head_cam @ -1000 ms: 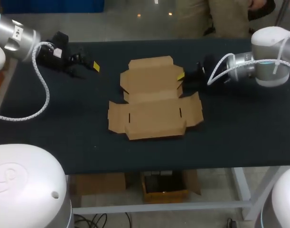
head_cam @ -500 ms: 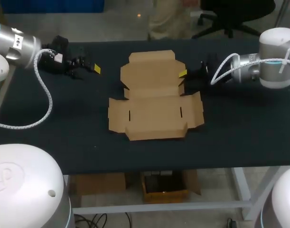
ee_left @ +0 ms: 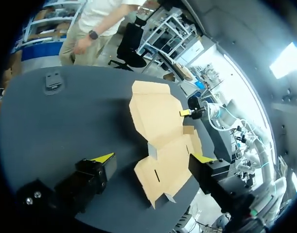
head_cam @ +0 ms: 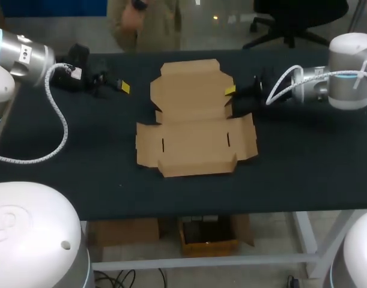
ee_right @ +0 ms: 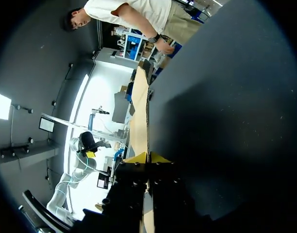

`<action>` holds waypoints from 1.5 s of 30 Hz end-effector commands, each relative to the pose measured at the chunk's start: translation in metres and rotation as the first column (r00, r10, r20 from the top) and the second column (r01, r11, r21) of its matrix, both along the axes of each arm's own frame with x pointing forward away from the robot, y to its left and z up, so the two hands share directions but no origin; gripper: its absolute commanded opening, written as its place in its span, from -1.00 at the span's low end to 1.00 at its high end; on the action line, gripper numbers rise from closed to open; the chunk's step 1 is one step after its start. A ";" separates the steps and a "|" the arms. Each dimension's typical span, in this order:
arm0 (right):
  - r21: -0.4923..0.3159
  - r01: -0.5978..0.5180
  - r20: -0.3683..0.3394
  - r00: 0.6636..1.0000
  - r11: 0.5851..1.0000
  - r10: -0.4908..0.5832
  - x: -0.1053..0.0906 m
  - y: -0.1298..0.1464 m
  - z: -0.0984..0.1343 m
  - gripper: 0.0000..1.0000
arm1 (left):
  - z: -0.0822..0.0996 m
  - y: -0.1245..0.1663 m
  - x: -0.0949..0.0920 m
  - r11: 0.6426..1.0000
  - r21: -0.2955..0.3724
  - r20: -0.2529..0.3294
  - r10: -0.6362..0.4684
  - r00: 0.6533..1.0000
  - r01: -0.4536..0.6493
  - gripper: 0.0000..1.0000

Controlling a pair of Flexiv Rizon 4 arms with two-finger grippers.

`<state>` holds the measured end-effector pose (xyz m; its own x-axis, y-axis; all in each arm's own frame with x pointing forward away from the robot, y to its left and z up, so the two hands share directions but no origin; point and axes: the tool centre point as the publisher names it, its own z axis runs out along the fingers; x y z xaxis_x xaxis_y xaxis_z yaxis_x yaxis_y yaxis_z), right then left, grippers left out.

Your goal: Assemble the packaging by folding the flat box into shape, placing the metal phone stand inside, and closing the box properly

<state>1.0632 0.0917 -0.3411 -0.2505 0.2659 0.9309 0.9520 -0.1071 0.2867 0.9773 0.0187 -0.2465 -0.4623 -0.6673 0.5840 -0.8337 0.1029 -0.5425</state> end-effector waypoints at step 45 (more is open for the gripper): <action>0.109 -0.099 0.297 0.953 0.989 0.062 -0.002 0.016 0.047 -1.00 | -0.023 -0.065 0.074 0.925 -0.255 0.242 -0.223 0.944 0.283 0.59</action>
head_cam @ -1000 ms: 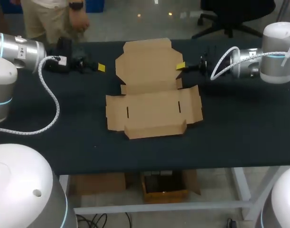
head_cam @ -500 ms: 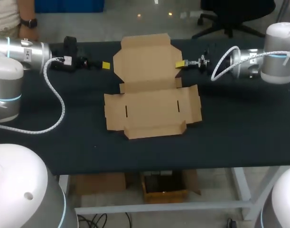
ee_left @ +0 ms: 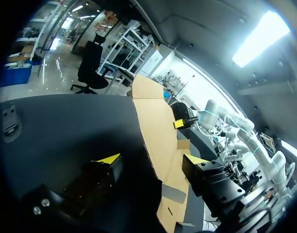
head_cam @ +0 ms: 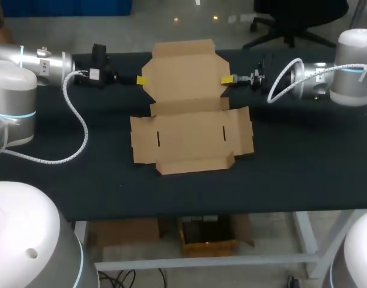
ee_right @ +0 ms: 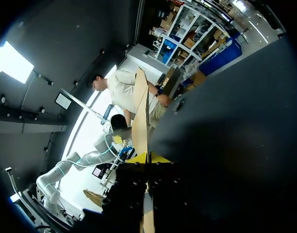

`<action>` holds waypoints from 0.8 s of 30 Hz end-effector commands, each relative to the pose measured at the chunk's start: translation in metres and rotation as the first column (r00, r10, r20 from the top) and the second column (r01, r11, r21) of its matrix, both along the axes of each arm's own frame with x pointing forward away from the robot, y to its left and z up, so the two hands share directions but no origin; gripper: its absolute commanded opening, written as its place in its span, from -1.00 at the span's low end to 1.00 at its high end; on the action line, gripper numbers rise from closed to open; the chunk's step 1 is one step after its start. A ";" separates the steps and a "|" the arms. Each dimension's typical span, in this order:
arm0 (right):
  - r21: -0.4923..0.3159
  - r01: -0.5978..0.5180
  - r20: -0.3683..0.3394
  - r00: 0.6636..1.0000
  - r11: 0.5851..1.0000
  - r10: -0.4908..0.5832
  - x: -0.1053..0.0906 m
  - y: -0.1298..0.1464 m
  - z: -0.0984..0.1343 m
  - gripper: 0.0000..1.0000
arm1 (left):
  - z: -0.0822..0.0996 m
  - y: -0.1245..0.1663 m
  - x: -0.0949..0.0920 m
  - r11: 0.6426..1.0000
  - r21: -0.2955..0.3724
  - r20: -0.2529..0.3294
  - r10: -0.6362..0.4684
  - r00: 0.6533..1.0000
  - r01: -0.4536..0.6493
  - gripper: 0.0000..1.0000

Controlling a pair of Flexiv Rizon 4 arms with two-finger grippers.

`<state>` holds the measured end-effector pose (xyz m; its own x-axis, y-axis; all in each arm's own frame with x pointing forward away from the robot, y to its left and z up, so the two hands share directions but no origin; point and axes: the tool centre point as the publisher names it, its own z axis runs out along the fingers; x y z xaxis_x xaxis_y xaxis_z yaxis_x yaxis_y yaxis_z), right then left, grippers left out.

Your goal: Assemble the packaging by folding the flat box into shape, placing the metal phone stand inside, and closing the box properly

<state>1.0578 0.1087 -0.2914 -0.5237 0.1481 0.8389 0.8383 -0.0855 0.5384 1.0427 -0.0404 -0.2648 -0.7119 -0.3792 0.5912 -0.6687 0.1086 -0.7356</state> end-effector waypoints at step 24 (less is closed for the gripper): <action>0.063 -0.025 0.058 0.998 0.998 0.021 0.006 0.003 0.004 -1.00 | 0.001 -0.061 0.005 0.970 -0.142 0.030 -0.193 0.981 0.195 -0.13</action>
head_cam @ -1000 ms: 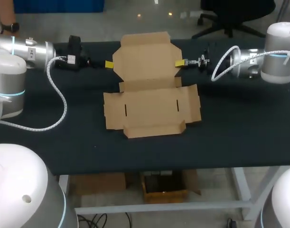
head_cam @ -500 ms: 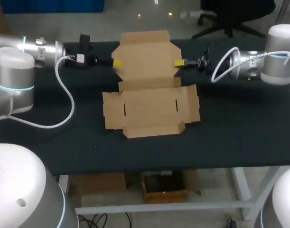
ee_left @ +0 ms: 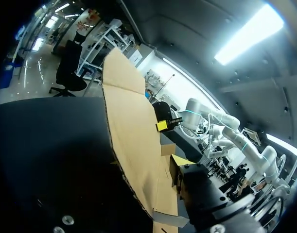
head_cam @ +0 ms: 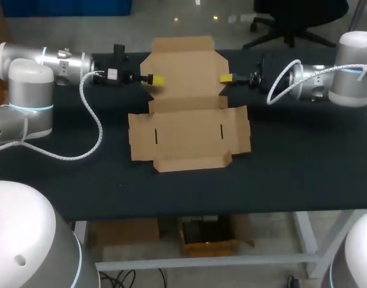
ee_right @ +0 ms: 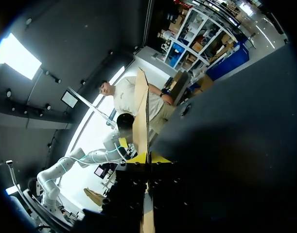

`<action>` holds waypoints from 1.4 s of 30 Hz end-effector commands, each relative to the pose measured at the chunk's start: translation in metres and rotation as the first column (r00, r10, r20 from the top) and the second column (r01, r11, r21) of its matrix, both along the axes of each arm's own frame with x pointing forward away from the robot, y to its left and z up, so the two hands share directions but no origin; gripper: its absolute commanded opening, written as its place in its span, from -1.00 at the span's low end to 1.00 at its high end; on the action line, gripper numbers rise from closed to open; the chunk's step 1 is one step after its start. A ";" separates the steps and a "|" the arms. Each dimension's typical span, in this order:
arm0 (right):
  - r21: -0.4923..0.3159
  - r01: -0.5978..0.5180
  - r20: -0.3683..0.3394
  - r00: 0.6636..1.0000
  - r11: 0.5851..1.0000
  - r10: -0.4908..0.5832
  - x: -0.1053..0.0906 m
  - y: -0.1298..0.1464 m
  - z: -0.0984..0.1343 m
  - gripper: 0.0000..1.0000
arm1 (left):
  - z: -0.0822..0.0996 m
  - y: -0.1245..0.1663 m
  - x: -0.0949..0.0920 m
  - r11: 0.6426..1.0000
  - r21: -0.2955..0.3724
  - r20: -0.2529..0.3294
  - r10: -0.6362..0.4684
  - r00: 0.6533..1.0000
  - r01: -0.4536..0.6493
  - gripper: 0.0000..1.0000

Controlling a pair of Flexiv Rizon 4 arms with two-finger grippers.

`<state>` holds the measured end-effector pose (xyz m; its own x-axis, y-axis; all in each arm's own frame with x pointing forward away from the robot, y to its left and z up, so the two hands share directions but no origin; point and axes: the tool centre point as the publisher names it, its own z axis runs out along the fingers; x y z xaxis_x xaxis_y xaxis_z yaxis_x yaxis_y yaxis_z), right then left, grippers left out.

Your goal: Assemble the packaging by folding the flat box into shape, placing the metal phone stand inside, and closing the box properly

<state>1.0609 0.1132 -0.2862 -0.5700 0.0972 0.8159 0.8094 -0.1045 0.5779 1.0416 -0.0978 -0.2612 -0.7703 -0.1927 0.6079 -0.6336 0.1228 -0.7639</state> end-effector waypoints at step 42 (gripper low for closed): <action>0.029 -0.019 0.039 0.999 0.999 0.018 0.002 0.003 0.005 -1.00 | 0.001 -0.021 0.003 0.995 -0.043 0.014 -0.092 0.996 0.092 -1.00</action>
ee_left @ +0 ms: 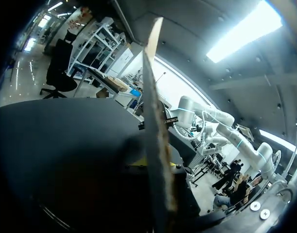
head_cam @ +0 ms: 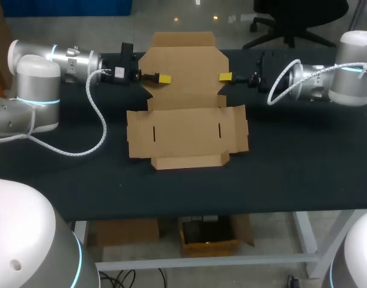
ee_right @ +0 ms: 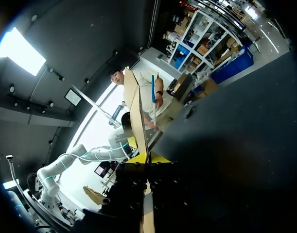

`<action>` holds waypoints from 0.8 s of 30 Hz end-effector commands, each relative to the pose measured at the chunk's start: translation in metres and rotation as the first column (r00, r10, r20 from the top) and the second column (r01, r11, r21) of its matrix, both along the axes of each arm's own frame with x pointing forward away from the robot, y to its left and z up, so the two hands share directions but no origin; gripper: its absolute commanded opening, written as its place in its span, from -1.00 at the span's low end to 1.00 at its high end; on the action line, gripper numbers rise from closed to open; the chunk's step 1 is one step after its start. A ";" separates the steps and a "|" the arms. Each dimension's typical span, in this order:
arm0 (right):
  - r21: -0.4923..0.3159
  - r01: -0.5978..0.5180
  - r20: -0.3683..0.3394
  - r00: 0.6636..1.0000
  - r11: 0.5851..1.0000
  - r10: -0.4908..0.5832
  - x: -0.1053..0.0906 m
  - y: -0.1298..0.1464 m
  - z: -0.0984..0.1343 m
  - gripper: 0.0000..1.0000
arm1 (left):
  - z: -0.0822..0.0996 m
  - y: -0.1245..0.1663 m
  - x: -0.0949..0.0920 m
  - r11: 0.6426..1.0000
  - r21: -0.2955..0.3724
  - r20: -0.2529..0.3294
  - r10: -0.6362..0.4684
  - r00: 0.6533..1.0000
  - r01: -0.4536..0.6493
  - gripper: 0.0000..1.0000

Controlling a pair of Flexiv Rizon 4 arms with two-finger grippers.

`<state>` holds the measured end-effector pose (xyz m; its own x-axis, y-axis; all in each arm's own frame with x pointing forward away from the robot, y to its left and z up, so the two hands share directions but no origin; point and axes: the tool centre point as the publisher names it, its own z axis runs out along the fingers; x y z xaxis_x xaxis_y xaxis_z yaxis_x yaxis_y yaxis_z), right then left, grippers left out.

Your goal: Assemble the packaging by folding the flat box into shape, placing the metal phone stand inside, and closing the box properly

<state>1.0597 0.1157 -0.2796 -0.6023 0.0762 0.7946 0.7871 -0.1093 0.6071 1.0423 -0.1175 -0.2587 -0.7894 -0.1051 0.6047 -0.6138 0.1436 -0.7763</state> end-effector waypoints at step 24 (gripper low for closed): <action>-0.176 0.157 0.047 0.987 0.972 -0.151 -0.044 -0.053 0.035 -0.28 | 0.017 -0.011 0.028 0.999 0.002 0.101 -0.043 0.994 0.043 -1.00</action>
